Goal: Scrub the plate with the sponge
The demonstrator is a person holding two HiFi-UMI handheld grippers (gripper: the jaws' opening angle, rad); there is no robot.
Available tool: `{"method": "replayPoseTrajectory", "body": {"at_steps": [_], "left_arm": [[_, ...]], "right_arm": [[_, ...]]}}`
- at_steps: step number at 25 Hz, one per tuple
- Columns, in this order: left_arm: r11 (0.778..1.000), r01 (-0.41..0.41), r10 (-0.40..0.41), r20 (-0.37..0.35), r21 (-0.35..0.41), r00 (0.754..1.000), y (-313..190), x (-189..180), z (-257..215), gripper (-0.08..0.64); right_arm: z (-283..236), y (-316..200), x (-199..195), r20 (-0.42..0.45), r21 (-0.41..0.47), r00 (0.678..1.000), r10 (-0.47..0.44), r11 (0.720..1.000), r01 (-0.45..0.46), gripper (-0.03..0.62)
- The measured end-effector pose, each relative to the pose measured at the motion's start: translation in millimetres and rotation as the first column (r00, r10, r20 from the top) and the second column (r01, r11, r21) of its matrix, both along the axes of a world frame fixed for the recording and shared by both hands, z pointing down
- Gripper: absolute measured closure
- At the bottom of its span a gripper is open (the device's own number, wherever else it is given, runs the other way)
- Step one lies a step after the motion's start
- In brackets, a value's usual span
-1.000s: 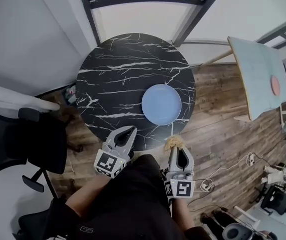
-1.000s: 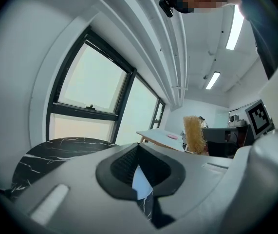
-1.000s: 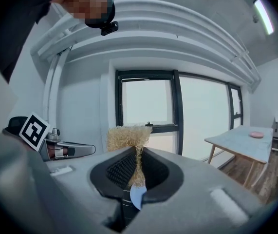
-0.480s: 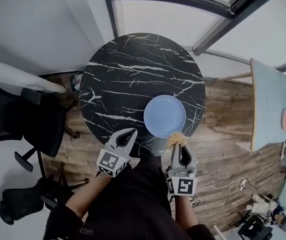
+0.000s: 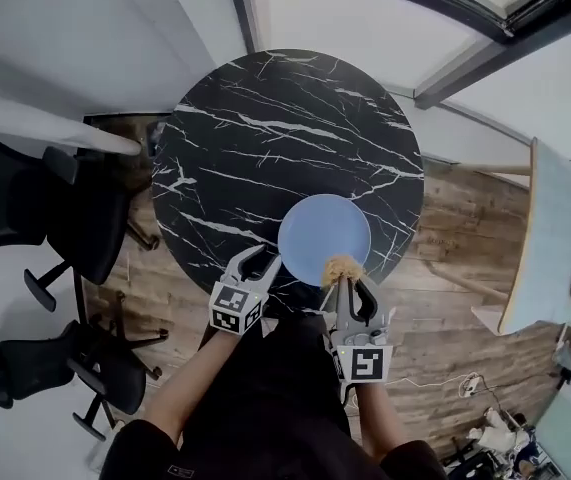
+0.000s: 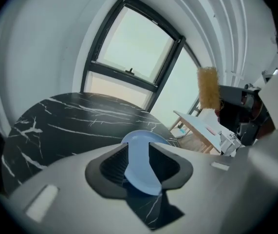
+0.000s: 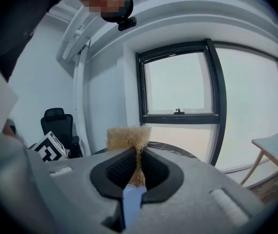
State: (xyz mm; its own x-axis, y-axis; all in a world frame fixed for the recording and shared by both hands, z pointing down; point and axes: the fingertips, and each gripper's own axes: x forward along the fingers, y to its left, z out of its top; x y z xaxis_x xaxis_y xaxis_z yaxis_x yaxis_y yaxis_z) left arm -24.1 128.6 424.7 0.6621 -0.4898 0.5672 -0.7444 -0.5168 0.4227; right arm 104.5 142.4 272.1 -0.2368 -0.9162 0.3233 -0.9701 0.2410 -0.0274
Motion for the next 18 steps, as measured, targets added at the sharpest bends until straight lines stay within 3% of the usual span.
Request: {"method": "replayPoseTrajectory", "body": {"at_steps": [5, 11, 18], "left_arm": [[0.991, 0.040, -0.034, 0.045, -0.128, 0.998, -2, 6, 54, 0.396], [0.959, 0.066, -0.052, 0.060, -0.275, 0.997, -1, 13, 104, 0.364], [0.938, 0.045, -0.027, 0.057, -0.345, 0.998, -1, 28, 131, 0.359]], "right_arm": [[29, -10, 2, 0.001, -0.042, 1.000, -0.026, 0.999, 0.026, 0.563], [58, -15, 1, -0.005, -0.080, 1.000, -0.030, 0.996, 0.029, 0.563], [83, -26, -1, -0.013, -0.101, 0.999, -0.045, 0.994, 0.043, 0.563]]}}
